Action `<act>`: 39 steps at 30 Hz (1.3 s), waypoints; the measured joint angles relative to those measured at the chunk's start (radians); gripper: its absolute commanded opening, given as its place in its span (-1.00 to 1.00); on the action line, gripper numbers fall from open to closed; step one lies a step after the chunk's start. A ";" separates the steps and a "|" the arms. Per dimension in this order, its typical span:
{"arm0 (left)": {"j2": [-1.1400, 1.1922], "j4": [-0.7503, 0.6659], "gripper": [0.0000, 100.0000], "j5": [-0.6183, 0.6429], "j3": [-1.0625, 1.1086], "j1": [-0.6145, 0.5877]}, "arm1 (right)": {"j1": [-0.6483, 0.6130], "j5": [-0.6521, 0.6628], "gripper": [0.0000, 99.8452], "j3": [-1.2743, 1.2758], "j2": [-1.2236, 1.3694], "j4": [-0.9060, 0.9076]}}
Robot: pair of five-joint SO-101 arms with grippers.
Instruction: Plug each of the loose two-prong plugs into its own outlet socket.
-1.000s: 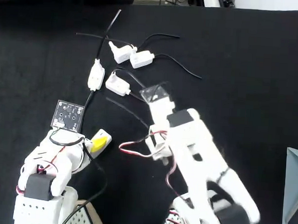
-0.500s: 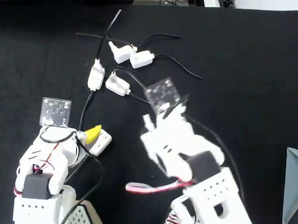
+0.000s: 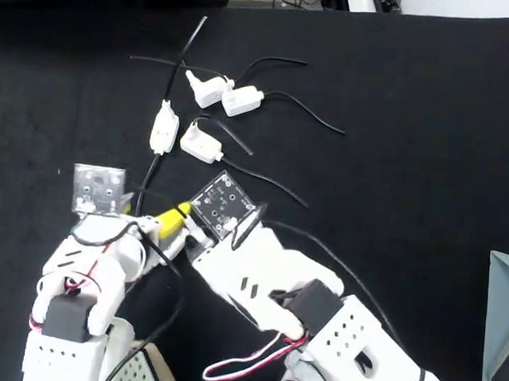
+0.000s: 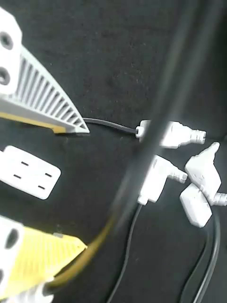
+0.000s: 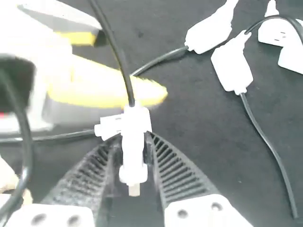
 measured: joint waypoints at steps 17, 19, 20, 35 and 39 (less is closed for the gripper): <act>-0.138 0.219 -0.34 -0.049 -0.137 0.144 | -0.049 -0.023 -0.98 0.043 -0.009 0.000; -0.138 0.226 -0.34 -0.072 -0.137 0.175 | -0.051 -0.023 -0.98 0.044 -0.009 0.000; -0.138 0.227 -0.34 -0.081 -0.137 0.193 | -0.052 -0.023 -0.98 0.044 -0.009 0.000; -0.138 0.180 -0.34 -0.052 -0.132 -0.054 | -0.020 -0.021 -0.98 0.026 0.121 -0.060; -0.138 0.112 -0.34 0.002 -0.071 -0.210 | -0.006 0.015 -0.98 -0.083 0.287 -0.072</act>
